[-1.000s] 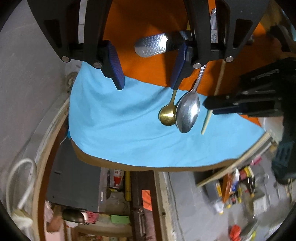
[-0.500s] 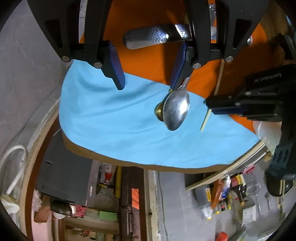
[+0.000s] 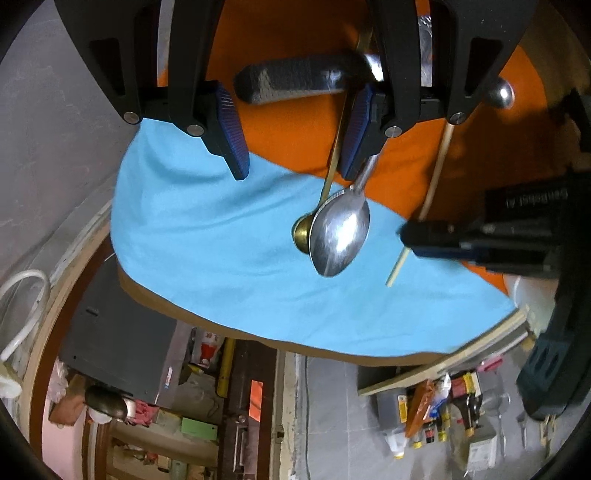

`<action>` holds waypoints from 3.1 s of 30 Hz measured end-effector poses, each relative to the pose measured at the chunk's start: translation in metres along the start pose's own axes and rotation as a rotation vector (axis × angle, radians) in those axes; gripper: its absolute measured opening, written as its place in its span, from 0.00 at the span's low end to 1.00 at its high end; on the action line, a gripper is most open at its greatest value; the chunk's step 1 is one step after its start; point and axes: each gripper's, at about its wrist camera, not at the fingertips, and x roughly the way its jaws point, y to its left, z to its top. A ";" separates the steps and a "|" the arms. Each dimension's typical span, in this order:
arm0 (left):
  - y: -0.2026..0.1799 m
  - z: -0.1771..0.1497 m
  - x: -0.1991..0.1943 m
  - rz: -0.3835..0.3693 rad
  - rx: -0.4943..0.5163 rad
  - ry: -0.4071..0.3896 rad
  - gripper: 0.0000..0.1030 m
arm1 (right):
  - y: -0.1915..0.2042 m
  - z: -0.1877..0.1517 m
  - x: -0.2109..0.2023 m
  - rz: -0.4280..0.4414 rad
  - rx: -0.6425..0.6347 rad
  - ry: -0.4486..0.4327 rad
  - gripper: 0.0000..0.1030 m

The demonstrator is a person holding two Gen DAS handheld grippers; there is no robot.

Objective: Organize utensils
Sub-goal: 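Grasp a wooden chopstick with the left tool while the right tool grasps the gold spoon, then lift the chopstick with the left tool while the right tool carries the gold spoon to the caddy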

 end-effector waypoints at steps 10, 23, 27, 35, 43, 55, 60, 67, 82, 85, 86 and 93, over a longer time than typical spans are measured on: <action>0.015 0.006 0.003 -0.070 -0.102 0.023 0.11 | -0.006 0.016 0.013 -0.080 -0.026 -0.026 0.46; 0.022 0.021 0.010 -0.086 -0.133 0.032 0.11 | -0.007 0.041 0.035 0.060 -0.034 -0.017 0.34; 0.025 0.025 0.010 -0.094 -0.143 0.033 0.09 | -0.009 0.041 0.035 0.098 0.034 -0.013 0.25; 0.018 0.013 -0.009 -0.121 -0.159 -0.027 0.05 | -0.012 0.030 -0.007 0.098 0.103 -0.185 0.24; 0.006 0.001 -0.051 -0.143 -0.162 -0.122 0.03 | -0.001 0.016 -0.061 0.054 0.100 -0.386 0.24; -0.026 -0.021 -0.109 -0.180 -0.108 -0.315 0.02 | 0.007 0.006 -0.116 0.028 0.177 -0.574 0.24; -0.034 -0.026 -0.135 -0.153 -0.059 -0.408 0.01 | 0.010 0.003 -0.139 0.031 0.208 -0.634 0.24; -0.032 -0.021 -0.165 -0.137 -0.065 -0.502 0.01 | 0.021 0.015 -0.166 0.045 0.236 -0.735 0.24; 0.030 0.005 -0.283 -0.019 -0.047 -0.687 0.01 | 0.097 0.098 -0.214 0.128 0.168 -0.900 0.24; 0.047 0.007 -0.304 0.013 -0.045 -0.723 0.02 | 0.117 0.116 -0.217 0.152 0.159 -0.916 0.24; 0.055 0.007 -0.312 0.025 -0.048 -0.739 0.02 | 0.122 0.120 -0.217 0.163 0.161 -0.924 0.24; 0.119 -0.002 -0.343 0.113 -0.119 -0.828 0.02 | 0.151 0.138 -0.211 0.235 0.209 -1.004 0.24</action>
